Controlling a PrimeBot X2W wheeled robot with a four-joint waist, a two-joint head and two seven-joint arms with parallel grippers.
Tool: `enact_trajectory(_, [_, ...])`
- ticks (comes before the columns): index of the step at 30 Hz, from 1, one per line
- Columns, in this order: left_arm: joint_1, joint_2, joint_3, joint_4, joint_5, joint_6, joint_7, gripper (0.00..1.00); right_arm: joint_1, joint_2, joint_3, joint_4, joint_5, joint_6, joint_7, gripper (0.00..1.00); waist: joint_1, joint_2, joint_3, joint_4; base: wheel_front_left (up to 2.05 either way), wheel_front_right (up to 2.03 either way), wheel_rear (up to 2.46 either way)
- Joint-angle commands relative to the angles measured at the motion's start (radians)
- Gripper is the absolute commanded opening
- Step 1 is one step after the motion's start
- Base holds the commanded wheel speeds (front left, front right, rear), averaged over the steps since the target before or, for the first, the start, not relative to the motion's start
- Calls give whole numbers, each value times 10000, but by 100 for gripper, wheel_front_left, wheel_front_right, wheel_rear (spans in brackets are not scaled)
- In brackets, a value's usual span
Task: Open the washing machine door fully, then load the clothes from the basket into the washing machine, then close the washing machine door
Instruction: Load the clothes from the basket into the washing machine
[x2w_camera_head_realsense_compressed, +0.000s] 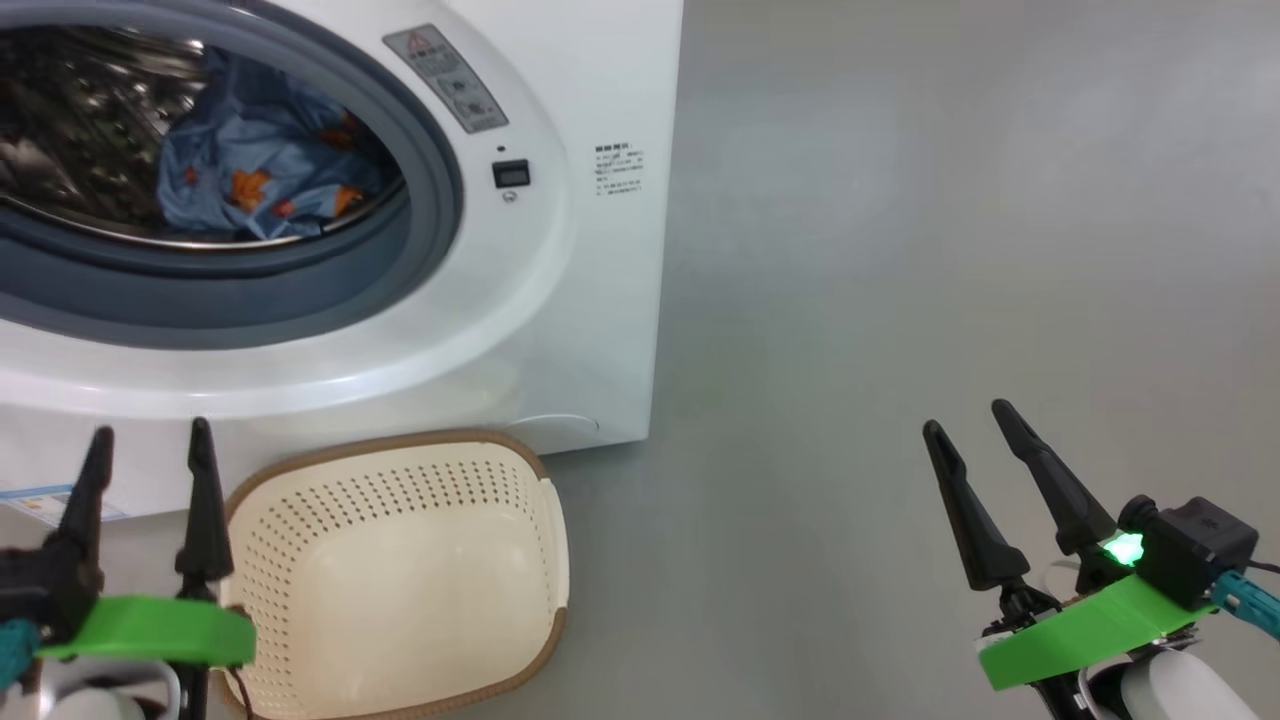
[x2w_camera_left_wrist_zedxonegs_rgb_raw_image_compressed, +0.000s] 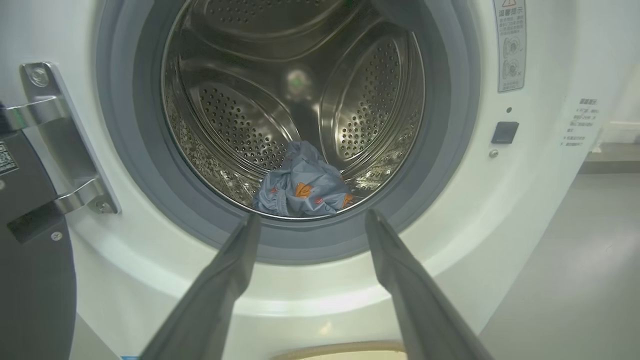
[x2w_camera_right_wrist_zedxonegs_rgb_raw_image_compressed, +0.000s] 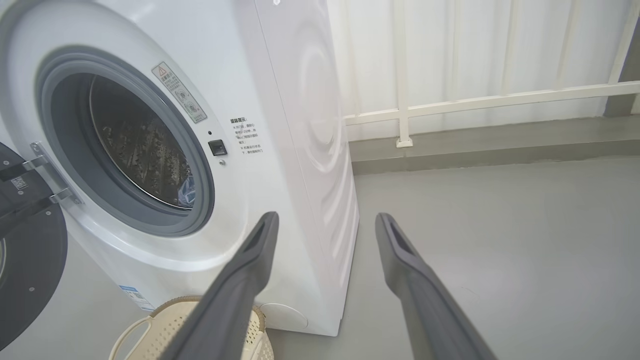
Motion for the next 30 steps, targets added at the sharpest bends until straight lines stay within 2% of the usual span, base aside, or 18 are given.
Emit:
enact_trajectory(1, [220,227,235,-421,109,7,-53,100,162,-241,60,-233,116,73,-78,100,2,0,-309,174,0,0,0])
enact_trajectory(16, [2147,-50,222,-1531,27,6,-53,100,918,-359,-249,-334,148,73,-78,100,2,0,-909,302,0,0,0])
enact_trajectory(30, [2717,-290,472,-2035,-88,6,-53,100,1166,-391,-383,-370,150,73,-78,100,2,0,-1182,387,0,0,0])
